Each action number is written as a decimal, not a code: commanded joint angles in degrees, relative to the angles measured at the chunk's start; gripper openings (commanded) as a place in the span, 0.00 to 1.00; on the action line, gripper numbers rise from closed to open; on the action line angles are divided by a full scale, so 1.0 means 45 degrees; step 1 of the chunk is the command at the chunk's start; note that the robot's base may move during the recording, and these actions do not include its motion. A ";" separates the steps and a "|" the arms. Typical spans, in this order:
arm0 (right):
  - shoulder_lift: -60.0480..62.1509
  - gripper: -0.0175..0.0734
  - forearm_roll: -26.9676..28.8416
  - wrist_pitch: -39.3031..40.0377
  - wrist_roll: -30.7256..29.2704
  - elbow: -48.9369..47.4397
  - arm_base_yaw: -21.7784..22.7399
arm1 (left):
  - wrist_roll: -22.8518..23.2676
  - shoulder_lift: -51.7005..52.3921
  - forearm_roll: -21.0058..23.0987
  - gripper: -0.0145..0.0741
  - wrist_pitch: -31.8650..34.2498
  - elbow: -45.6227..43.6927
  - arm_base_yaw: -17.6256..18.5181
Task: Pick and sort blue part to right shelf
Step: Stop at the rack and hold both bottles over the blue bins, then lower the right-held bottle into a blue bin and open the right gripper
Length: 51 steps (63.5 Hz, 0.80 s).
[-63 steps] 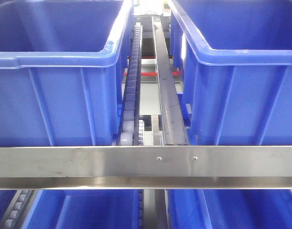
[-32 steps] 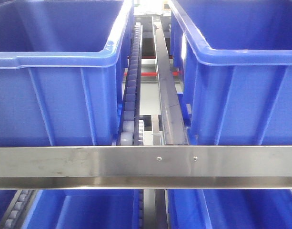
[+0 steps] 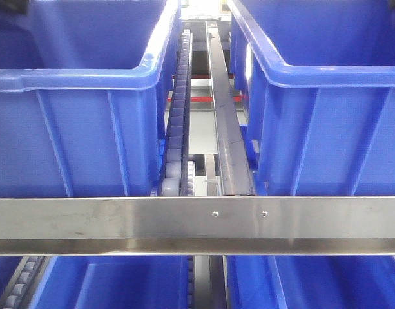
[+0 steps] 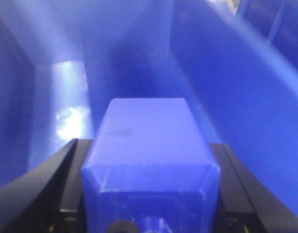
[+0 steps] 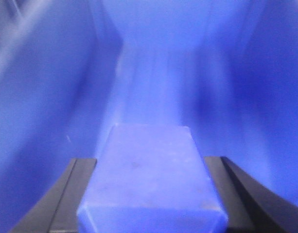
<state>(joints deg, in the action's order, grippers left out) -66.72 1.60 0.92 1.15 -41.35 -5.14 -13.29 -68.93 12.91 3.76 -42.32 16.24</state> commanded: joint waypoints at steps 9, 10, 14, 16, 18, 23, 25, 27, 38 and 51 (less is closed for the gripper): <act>0.0159 0.85 -0.0126 0.1263 -0.0068 -0.0495 0.0040 | 0.0031 0.0216 0.0067 0.68 0.1369 -0.0516 0.0078; 0.0159 0.88 -0.0126 0.1261 -0.0068 -0.0495 0.0040 | 0.0031 0.0216 0.0067 0.70 0.1369 -0.0516 0.0078; 0.0159 0.88 -0.0126 0.1135 -0.0068 -0.0495 0.0040 | 0.0031 0.0216 0.0094 0.78 0.1369 -0.0516 0.0078; 0.0159 0.87 -0.0126 0.1067 -0.0068 -0.0495 0.0040 | 0.0031 0.0216 0.0094 0.82 0.1369 -0.0516 0.0078; 0.0159 0.87 -0.0126 0.0973 -0.0068 -0.0495 0.0040 | 0.0031 0.0216 0.0094 0.84 0.1369 -0.0516 0.0078; 0.0159 0.87 -0.0126 0.0816 -0.0068 -0.0495 0.0040 | 0.0031 0.0216 0.0094 0.86 0.1345 -0.0516 0.0078; 0.0173 0.87 -0.0126 0.0783 -0.0068 -0.0495 0.0040 | 0.0031 0.0216 0.0094 0.86 0.1345 -0.0516 0.0078; 0.0173 0.87 -0.0126 0.0747 -0.0068 -0.0495 0.0040 | 0.0031 0.0216 0.0094 0.86 0.1345 -0.0516 0.0078; 0.0403 0.86 -0.0126 0.0590 -0.0068 -0.0509 0.0040 | 0.0031 0.0426 0.0094 0.85 0.1345 -0.0516 0.0078; 0.1471 0.80 -0.0115 0.0291 -0.0068 -0.0509 0.0040 | 0.0031 0.1373 0.0094 0.49 0.1345 -0.0516 0.0078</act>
<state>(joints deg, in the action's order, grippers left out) -63.36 1.60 -1.59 1.15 -41.35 -5.14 -13.29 -65.86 13.02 5.01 -42.43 16.24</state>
